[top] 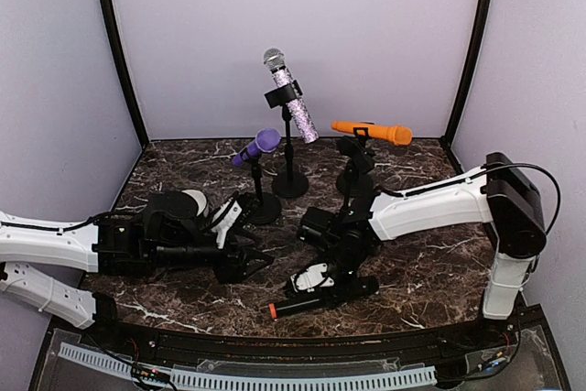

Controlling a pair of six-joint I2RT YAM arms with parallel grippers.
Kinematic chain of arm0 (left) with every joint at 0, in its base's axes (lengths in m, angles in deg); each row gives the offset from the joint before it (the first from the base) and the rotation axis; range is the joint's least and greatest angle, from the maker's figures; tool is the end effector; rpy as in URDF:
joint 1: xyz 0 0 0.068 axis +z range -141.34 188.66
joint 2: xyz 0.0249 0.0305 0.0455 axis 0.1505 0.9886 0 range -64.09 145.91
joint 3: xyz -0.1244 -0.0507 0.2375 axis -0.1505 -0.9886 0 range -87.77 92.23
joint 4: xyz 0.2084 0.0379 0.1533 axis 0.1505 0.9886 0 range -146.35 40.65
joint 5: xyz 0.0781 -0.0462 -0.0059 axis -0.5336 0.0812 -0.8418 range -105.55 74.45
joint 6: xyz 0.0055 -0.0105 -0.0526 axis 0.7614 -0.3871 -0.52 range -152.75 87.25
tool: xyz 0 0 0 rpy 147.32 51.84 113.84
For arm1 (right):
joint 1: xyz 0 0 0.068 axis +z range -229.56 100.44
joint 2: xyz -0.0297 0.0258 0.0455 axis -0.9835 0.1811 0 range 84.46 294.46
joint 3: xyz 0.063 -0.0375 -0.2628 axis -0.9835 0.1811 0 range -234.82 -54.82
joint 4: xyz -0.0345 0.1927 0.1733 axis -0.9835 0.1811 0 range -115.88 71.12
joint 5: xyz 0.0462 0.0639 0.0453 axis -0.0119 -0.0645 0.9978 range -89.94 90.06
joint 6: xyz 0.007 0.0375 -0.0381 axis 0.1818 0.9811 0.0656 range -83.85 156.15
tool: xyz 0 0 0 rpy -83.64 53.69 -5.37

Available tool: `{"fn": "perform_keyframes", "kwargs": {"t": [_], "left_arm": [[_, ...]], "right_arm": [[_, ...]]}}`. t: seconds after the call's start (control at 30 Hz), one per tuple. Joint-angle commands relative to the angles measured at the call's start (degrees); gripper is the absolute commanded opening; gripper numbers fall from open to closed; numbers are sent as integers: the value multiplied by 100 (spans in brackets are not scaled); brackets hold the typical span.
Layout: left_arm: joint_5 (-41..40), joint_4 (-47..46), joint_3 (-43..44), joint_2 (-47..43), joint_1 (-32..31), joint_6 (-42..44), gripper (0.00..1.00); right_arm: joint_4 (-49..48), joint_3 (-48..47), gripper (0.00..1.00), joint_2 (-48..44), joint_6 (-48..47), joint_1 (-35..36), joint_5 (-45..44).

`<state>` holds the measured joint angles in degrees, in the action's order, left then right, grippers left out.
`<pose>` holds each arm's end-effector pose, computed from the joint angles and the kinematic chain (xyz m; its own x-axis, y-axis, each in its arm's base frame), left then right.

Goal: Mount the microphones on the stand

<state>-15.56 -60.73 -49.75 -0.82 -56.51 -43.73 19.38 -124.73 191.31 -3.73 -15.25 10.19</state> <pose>0.1053 -0.2277 0.2599 -0.3198 0.2373 -0.9173 0.8624 0.4740 -0.1780 0.1431 0.3120 0.1589 0.2459 -0.9450 -0.2158 -0.9641 -0.2615 0.0466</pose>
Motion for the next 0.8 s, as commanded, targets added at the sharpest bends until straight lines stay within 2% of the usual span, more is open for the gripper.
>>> {"fn": "perform_keyframes", "kwargs": {"t": [0.0, 0.1, 0.23, 0.43, 0.47, 0.5, 0.6, 0.7, 0.77], "left_arm": [[-202, 1330, 440, 2, -22, -368, 56], [-193, 1553, 492, 58, -22, -389, 58], [-61, 1576, 525, 185, -22, -394, 62], [45, 1244, 563, 340, -22, -270, 73], [77, 1332, 632, 461, -22, -191, 73], [118, 1446, 709, 608, -22, -129, 73], [504, 1796, 1045, 1135, -30, 111, 71], [1139, 2184, 1523, 1731, -36, 328, 65], [1252, 2420, 1851, 2110, -61, 433, 63]], "right_arm": [[-198, -404, 29, 410, 460, 134, 34], [-252, -266, 44, 298, 521, 134, 11], [-46, -265, 70, -220, 661, 7, 320], [304, 64, 83, -1575, 442, -419, 592], [309, 198, 95, -1824, 462, -492, 584], [340, 309, 99, -2054, 442, -562, 607], [370, 812, 100, -2726, 451, -827, 567], [466, 1191, 100, -3474, 472, -1163, 557], [459, 1481, 100, -3907, 503, -1421, 543]]}}
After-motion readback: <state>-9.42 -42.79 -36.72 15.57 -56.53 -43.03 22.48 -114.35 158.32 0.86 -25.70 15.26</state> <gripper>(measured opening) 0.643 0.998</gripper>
